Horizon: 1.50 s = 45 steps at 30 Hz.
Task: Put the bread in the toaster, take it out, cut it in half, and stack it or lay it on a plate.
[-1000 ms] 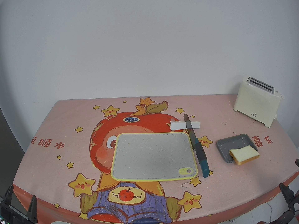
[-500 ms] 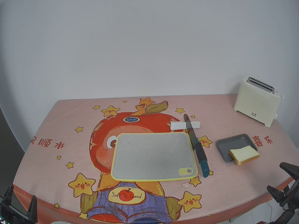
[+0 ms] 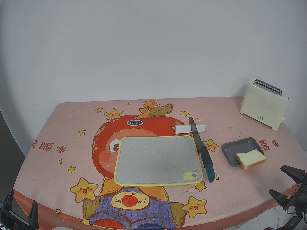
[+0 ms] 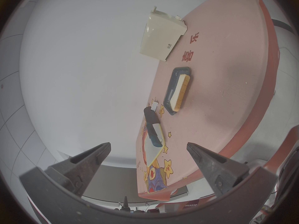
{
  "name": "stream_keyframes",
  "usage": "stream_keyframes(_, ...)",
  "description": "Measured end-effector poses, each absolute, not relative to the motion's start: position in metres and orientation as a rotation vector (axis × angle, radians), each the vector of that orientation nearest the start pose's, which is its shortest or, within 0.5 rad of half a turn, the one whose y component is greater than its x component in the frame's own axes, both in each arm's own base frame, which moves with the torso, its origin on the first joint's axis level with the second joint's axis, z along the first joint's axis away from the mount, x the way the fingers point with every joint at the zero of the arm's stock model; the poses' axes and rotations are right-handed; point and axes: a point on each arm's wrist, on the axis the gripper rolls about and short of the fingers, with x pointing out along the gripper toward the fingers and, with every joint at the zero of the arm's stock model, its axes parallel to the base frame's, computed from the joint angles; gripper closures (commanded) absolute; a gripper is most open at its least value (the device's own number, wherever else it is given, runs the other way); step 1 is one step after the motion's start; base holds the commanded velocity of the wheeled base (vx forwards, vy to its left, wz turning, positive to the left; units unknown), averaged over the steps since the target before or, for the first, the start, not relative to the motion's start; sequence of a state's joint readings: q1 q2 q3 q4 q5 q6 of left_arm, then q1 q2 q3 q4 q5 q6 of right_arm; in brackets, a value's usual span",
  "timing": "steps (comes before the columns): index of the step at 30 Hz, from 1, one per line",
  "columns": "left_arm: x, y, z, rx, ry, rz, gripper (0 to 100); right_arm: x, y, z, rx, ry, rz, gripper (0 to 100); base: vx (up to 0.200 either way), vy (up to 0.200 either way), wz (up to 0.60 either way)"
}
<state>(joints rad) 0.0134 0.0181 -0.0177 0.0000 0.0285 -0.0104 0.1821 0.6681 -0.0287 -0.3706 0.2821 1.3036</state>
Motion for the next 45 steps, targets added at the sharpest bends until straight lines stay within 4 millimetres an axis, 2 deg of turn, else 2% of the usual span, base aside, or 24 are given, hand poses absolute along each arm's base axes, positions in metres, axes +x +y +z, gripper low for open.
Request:
stream_keyframes(25,-0.023,0.0,0.081,-0.01,0.0,0.042,0,0.078,0.02,0.112,1.262,0.612,0.152,0,0.0,0.0,0.0)
stream_keyframes(45,-0.023,0.0,0.081,-0.01,0.0,0.042,0,0.119,0.02,0.104,1.231,0.623,0.076,0,0.0,0.0,0.0)
